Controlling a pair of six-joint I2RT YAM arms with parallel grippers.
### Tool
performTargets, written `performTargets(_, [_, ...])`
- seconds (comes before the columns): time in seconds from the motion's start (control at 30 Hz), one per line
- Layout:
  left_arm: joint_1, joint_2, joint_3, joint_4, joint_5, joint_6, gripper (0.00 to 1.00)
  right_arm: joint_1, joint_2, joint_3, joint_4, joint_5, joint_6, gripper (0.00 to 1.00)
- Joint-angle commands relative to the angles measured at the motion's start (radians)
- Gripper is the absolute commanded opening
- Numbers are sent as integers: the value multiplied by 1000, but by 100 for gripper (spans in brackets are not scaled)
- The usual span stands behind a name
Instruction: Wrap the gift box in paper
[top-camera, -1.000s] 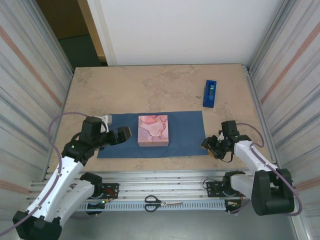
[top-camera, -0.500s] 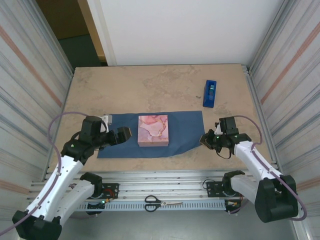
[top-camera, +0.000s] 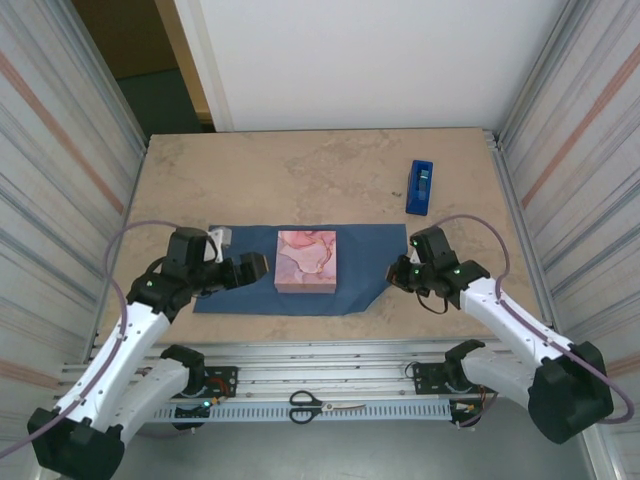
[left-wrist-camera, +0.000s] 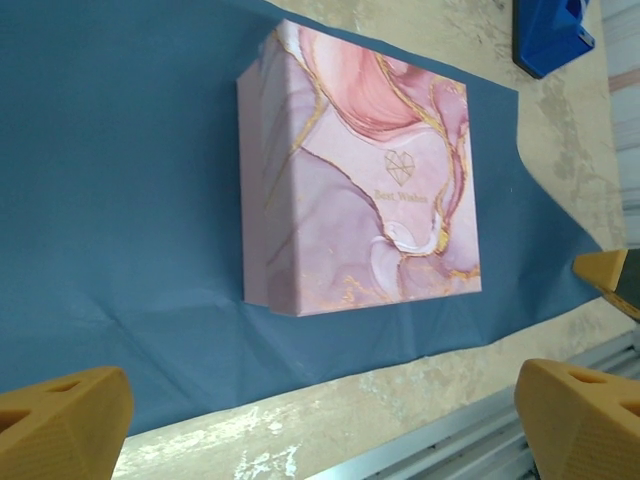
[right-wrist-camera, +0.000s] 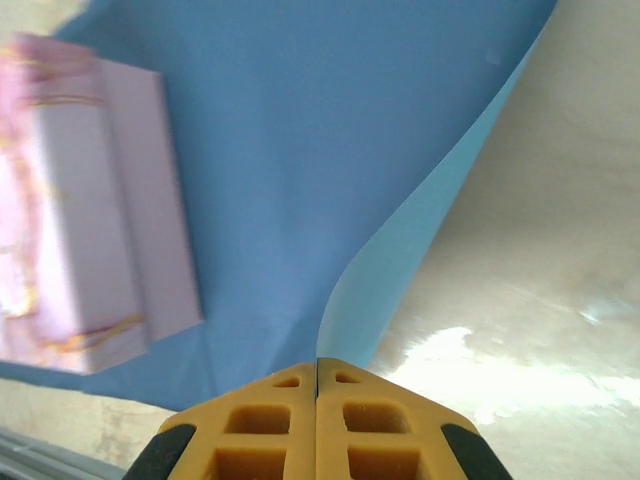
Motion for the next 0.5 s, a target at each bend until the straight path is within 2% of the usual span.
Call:
performTargets(0.0, [7,33,16,59,105,-15,94,80,-17,65,21,108,-109,2])
performTargets(0.27, [6,97,7,219,242,-99,78,292,60,173,59,137,-266,2])
performTargets(0.47, [-13,178,10,381,313,-218,73,368,132,213,120,25,-311,1])
